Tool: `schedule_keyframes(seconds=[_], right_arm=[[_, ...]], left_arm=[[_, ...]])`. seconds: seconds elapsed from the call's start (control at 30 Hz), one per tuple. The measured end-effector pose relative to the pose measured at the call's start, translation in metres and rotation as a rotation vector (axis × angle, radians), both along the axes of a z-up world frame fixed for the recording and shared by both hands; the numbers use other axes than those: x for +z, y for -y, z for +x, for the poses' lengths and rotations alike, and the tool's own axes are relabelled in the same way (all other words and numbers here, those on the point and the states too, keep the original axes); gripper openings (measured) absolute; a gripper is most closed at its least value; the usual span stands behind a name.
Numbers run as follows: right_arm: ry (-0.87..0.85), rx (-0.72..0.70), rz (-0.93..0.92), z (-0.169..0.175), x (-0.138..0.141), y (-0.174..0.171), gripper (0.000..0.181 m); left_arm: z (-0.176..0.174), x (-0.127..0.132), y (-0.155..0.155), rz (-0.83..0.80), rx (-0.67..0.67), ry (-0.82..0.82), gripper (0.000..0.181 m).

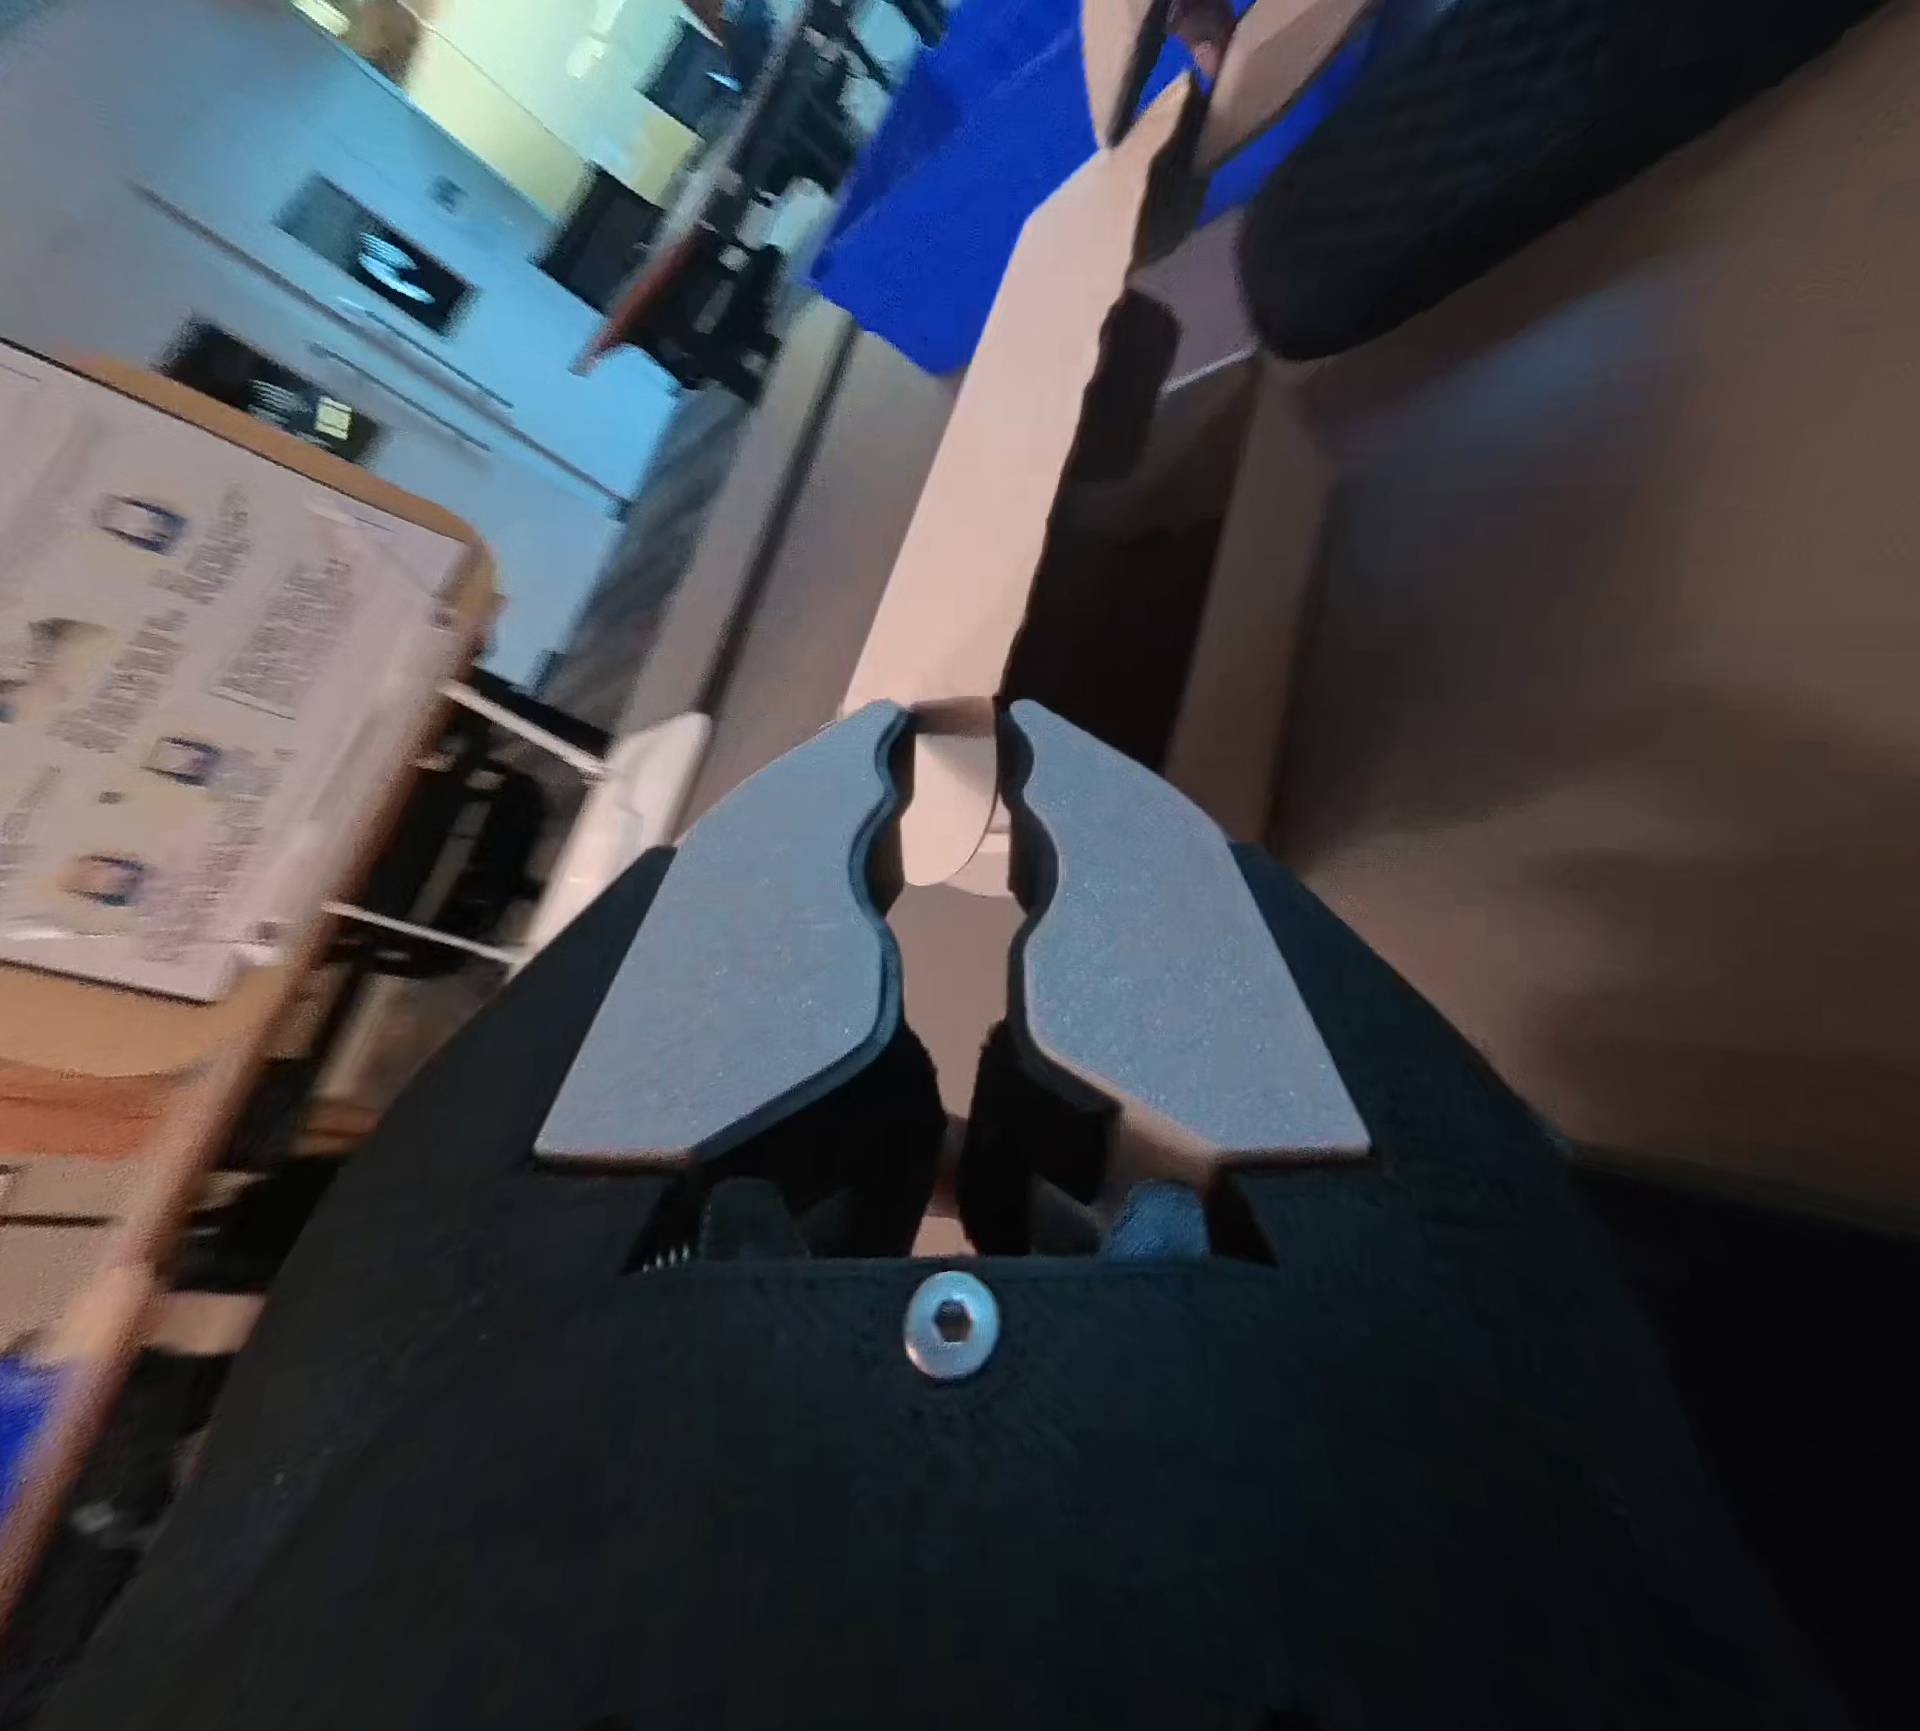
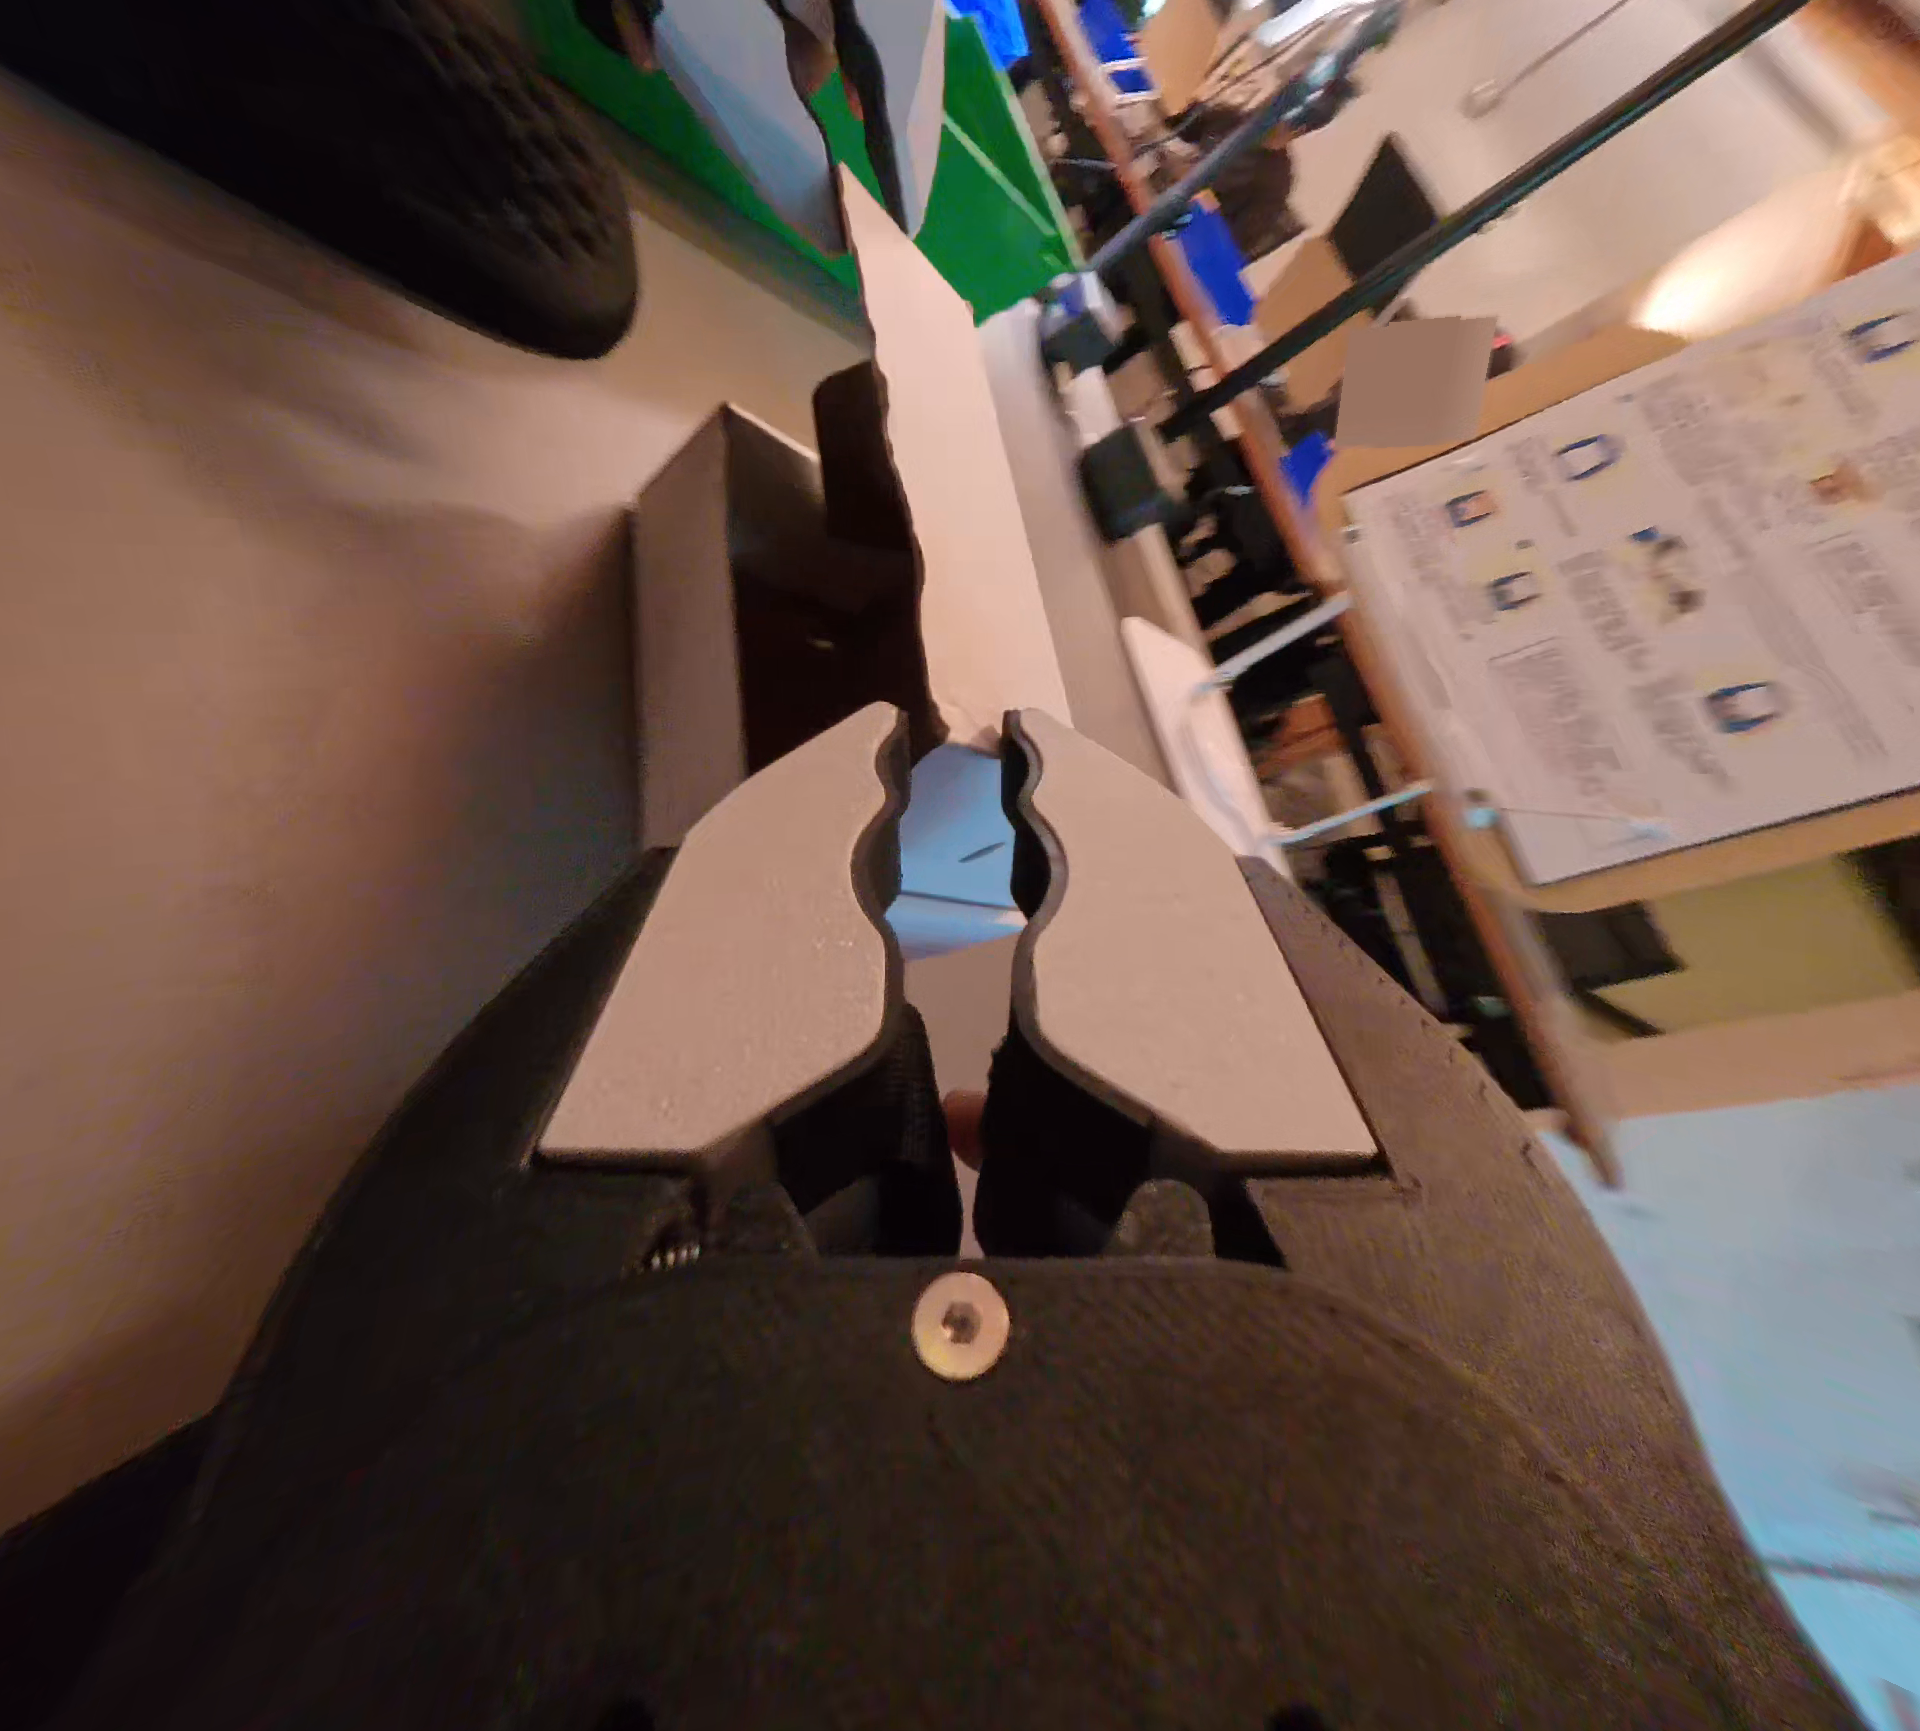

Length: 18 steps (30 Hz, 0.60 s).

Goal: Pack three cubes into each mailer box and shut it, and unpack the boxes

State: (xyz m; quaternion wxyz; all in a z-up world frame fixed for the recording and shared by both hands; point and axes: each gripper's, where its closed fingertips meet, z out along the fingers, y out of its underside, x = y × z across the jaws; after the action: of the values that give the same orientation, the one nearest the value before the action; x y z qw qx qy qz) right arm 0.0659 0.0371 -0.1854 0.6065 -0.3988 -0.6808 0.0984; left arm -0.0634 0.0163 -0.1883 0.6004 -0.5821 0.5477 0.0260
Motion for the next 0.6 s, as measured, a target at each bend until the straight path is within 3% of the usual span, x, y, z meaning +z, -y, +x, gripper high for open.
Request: schedule_keyframes(seconds=[0.2, 0.37, 0.5, 0.6], right_arm=[[0.092, 0.066, -0.442, 0.004, -0.015, 0.008, 0.016], [0.097, -0.016, -0.768, 0.001, -0.032, -0.019, 0.015], [0.057, -0.095, -0.926, -0.005, -0.037, -0.048, 0.012], [0.027, -0.105, -0.961, -0.009, -0.037, -0.061, 0.012]], left_arm=[[0.006, -0.020, 0.017, -0.324, -0.033, 0.011, 0.013], [0.007, -0.034, 0.005, -0.549, -0.013, 0.111, 0.010], [0.007, -0.039, -0.010, -0.689, 0.002, 0.221, 0.009], [0.003, -0.039, -0.021, -0.683, 0.034, 0.254, 0.009]])
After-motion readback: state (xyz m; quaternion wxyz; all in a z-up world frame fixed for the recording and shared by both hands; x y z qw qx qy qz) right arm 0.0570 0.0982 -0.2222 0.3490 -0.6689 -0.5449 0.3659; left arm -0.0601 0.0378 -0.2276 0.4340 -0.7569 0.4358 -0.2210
